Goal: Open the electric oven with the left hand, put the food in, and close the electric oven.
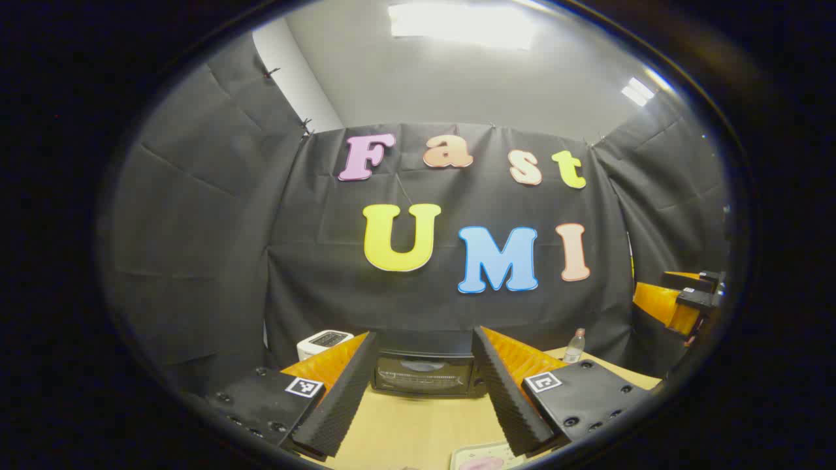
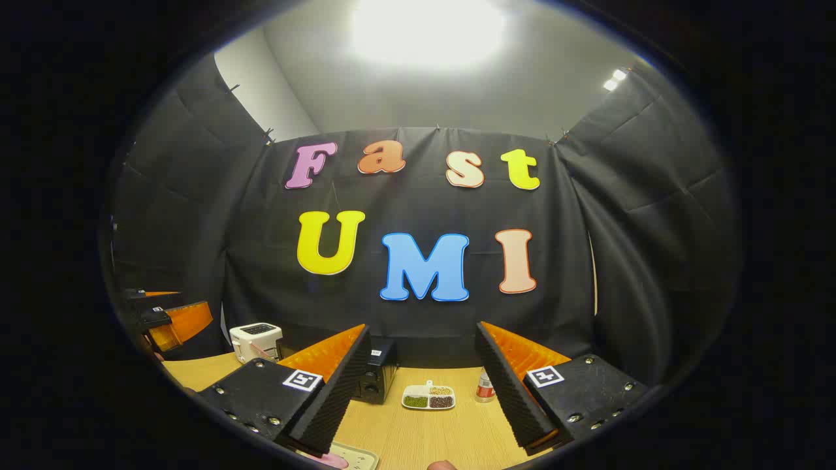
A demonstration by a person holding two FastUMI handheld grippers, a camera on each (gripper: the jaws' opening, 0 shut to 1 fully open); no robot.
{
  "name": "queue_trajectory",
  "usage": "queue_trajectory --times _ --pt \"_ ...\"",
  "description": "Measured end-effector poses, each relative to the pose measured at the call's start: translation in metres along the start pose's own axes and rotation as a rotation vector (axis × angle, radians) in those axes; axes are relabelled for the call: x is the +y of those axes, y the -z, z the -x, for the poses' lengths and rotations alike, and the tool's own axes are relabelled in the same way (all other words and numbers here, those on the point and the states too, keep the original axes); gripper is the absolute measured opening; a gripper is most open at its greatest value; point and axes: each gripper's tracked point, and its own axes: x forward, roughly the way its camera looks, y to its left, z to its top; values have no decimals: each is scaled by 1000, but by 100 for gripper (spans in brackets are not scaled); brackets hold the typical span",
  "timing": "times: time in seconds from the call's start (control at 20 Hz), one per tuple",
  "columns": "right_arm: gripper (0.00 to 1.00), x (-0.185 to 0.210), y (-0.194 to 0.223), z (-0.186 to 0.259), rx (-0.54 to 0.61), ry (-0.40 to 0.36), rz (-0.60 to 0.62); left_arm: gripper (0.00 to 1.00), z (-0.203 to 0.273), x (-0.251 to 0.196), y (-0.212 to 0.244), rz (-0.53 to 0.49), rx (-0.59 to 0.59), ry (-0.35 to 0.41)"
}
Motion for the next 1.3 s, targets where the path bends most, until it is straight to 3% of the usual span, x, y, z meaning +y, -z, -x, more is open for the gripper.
queue_trajectory --times 0.7,1.15,1.2,1.3 --pt "98 -38 17 -10 26 54 -32 100 -18 -33 -4 -45 -10 42" --pt "98 -50 25 -15 6 -3 -34 100 -23 -44 -2 -73 -23 -1" --pt "98 -52 27 -17 3 -1 -34 90 -26 -41 -1 -74 -22 -8" --pt "98 -45 32 -17 20 -24 -47 90 -36 -37 2 -61 -11 -12"
